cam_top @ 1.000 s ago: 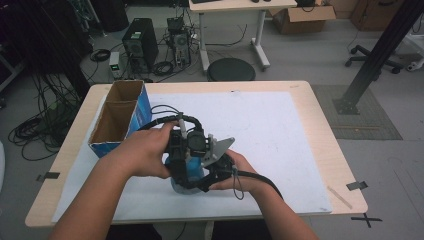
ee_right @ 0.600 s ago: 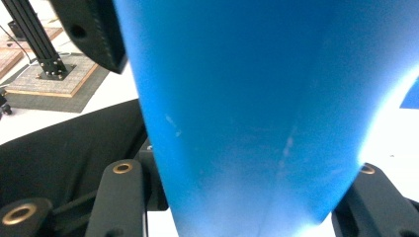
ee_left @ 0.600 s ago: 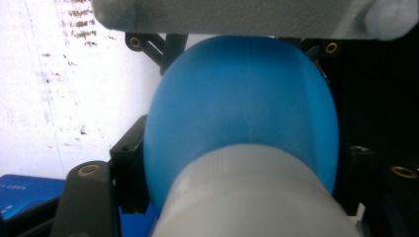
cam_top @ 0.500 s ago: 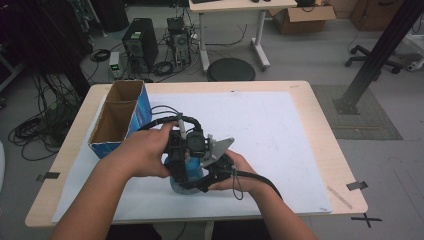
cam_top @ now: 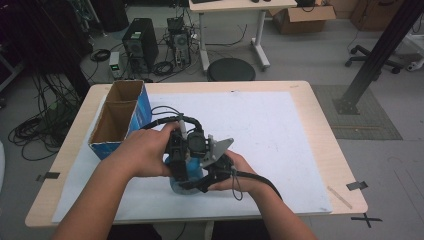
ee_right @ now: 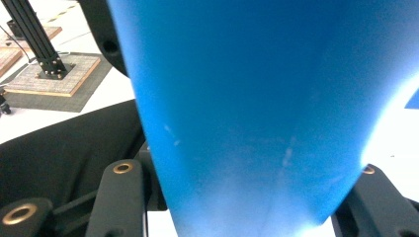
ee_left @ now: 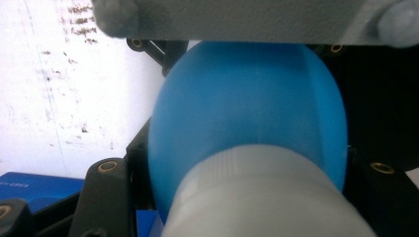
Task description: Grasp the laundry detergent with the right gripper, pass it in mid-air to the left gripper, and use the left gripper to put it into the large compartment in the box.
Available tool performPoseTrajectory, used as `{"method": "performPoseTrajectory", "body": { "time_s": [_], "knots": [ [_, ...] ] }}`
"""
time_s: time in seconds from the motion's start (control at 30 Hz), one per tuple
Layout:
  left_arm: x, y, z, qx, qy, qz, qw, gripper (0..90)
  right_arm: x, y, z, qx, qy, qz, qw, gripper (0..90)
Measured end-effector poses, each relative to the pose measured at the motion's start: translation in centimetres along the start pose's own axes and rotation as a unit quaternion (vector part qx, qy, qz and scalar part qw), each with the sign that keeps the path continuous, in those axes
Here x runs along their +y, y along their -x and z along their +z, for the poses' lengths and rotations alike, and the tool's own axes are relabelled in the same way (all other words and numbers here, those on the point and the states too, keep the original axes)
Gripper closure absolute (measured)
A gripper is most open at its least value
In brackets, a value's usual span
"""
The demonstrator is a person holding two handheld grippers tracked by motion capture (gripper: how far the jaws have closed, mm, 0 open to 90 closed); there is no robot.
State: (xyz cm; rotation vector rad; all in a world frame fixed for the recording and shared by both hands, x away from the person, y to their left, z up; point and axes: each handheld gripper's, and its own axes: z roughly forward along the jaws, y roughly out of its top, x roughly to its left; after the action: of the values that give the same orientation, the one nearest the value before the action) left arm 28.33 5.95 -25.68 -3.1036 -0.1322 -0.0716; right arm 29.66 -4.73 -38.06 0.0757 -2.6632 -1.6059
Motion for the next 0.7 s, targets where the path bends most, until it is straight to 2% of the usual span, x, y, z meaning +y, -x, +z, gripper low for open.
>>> {"method": "performPoseTrajectory", "body": {
  "time_s": [0.3,0.57,0.63,0.7],
  "knots": [
    [0.16,0.07,-0.31,-0.002,-0.008,-0.007,0.9999,39.3,0.12,-0.09,-0.11,0.007,0.005,0.001,1.0000,45.2],
    [0.05,-0.03,-0.70,-0.004,-0.001,-0.010,0.9999,39.3,0.20,-0.16,-0.37,0.005,0.009,0.000,0.9999,42.8],
    [-0.02,-0.17,-0.79,-0.003,-0.001,-0.013,0.9999,39.3,0.37,0.10,-0.70,0.000,0.025,0.009,0.9997,33.7],
    [-0.16,-0.31,-0.84,-0.001,-0.004,-0.019,0.9998,39.3,0.41,0.11,-0.78,0.000,0.028,0.012,0.9995,31.9]
  ]
}}
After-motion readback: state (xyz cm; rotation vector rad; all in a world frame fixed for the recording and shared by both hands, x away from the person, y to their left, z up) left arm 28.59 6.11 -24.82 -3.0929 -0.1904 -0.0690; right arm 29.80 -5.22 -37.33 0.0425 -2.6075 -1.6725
